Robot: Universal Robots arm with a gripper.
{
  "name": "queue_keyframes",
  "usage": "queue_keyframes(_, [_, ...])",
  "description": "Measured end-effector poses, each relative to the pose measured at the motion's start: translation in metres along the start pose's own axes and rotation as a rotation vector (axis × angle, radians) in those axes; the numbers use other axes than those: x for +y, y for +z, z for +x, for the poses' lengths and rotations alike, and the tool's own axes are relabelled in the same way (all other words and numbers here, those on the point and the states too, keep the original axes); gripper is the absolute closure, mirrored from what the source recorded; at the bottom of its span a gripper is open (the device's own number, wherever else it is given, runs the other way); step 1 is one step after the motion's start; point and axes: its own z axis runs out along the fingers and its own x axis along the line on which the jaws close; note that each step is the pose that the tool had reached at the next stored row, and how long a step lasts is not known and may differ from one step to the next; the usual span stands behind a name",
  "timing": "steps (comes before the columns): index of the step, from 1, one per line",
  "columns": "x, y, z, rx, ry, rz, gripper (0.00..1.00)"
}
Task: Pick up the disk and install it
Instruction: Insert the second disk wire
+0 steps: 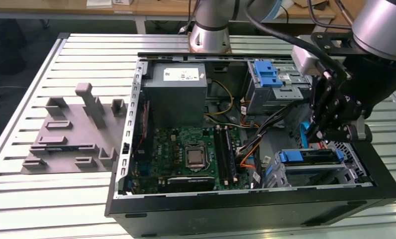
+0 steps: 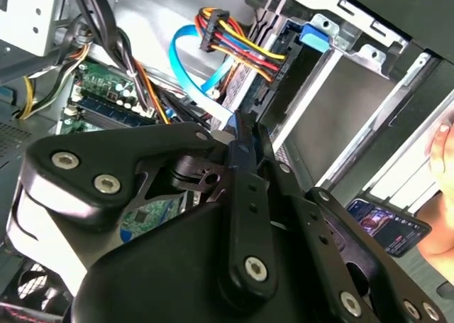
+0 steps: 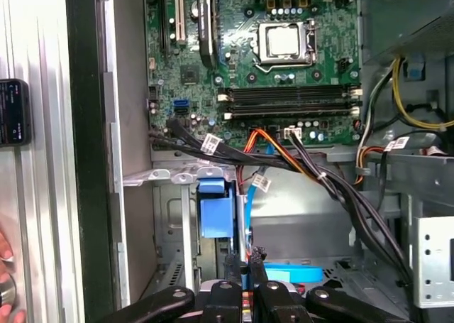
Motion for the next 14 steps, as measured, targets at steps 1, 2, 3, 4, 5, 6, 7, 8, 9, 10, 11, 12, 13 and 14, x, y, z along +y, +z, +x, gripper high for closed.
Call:
queue_keyframes(1, [-0.0006, 0.0016, 0.0010, 0.0001, 0.000, -0.0001, 0.84])
queue_keyframes(2, [-0.0012, 0.0030, 0.0020, 0.0003, 0.000, -0.0001, 0.84])
queue_keyframes(3, [-0.0021, 0.0044, 0.0030, 0.0001, 0.000, -0.0001, 0.84])
queue_keyframes(4, [-0.0030, 0.0054, 0.0038, 0.0000, 0.000, -0.0001, 0.84])
queue_keyframes(5, [-0.0036, 0.0060, 0.0040, -0.0004, 0.000, -0.0002, 0.84])
queue_keyframes(6, [-0.0036, 0.0059, 0.0040, -0.0002, 0.000, -0.0002, 0.84])
queue_keyframes(7, [-0.0036, 0.0059, 0.0040, -0.0002, 0.000, -0.0002, 0.84])
queue_keyframes(8, [-0.0036, 0.0059, 0.0040, -0.0001, 0.000, -0.0003, 0.84])
queue_keyframes(9, [-0.0036, 0.0058, 0.0040, 0.0001, 0.000, -0.0003, 0.84])
queue_keyframes(10, [-0.0042, 0.0058, 0.0039, 0.0001, 0.000, -0.0007, 0.84])
queue_keyframes(11, [-0.0052, 0.0058, 0.0039, 0.0003, 0.000, -0.0020, 0.84])
queue_keyframes(12, [-0.0064, 0.0060, 0.0039, 0.0003, 0.000, -0.0045, 0.84])
queue_keyframes(13, [-0.0080, 0.0063, 0.0037, 0.0004, 0.000, -0.0076, 0.84])
queue_keyframes(14, [-0.0089, 0.0068, 0.0036, 0.0005, 0.000, -0.0093, 0.84])
